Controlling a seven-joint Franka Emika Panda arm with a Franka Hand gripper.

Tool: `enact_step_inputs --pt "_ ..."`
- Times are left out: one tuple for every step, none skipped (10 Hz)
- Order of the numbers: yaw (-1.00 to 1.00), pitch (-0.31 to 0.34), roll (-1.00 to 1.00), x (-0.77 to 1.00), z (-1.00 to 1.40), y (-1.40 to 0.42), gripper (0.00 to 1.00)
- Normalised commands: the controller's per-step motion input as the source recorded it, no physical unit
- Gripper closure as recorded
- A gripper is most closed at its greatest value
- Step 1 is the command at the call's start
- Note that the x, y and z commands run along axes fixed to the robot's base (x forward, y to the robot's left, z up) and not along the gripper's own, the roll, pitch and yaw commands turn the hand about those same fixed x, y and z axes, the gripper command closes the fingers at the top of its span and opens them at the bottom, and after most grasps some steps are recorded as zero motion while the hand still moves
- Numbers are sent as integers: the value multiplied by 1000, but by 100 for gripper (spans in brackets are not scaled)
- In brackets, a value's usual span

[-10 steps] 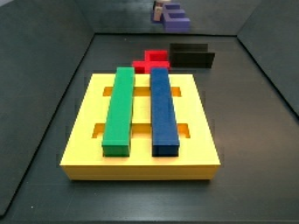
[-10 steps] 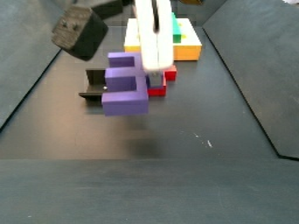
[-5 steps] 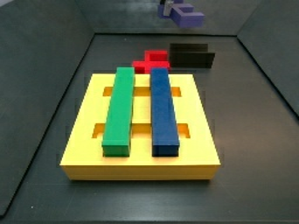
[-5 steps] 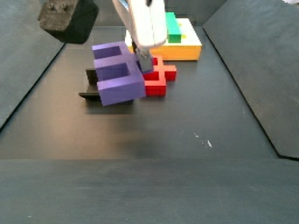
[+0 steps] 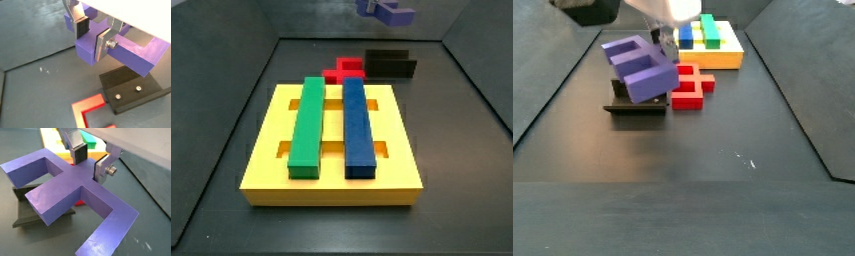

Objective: Pick up the purple object. Move up. Place the purple object on the fixture. Regrasp the purple object. Move to above the board. Insert the purple object.
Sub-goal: Place the purple object on the fixture.

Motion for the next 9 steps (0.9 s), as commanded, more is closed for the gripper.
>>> enact_step_inputs --pt "594 291 0 397 169 -214 100" --pt "609 294 0 389 163 -194 100" --pt "629 291 0 374 151 -183 100" --pt "637 277 0 363 140 -186 100" --pt "654 274 0 357 109 -180 100" --pt "671 271 0 351 77 -174 100" --pt "683 260 0 349 40 -169 100" --pt "697 249 0 331 0 -171 100" --pt "729 214 -6 306 0 -177 100"
